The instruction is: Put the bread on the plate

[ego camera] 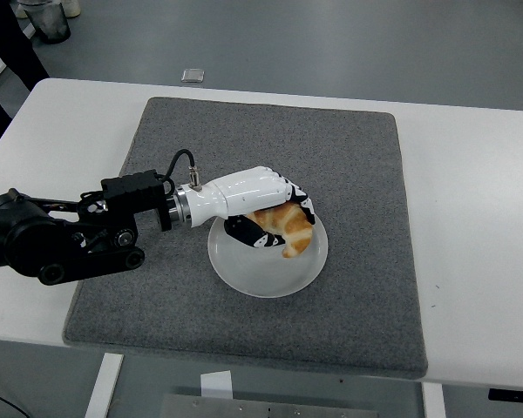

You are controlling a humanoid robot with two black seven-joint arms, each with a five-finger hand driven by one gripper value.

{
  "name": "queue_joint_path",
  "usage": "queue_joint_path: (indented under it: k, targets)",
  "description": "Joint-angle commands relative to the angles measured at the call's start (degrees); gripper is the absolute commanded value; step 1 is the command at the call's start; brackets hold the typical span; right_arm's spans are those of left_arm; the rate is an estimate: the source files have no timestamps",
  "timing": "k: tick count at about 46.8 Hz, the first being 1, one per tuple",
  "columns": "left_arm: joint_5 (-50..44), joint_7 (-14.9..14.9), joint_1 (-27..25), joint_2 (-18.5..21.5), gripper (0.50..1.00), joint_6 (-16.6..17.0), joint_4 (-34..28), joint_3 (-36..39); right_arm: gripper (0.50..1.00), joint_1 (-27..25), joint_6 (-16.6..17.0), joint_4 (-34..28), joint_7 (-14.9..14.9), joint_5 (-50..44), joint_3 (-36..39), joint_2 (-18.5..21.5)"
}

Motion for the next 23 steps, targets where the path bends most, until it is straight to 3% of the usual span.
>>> queue_joint_path:
  k: [1,23]
  targets:
    - [-0.01,-0.17,0.16,-0.11,0.500,0.18,0.76,-0.07,0.952,0.08,-0.01,0.00,0.01,0.00,0.00,0.00]
    - [0.08,-1.57,3.32,-1.96,0.500,0.71,4.90,0.20,0.952,-0.01,-0.01,0.00,0.01,0.00,0.00,0.00]
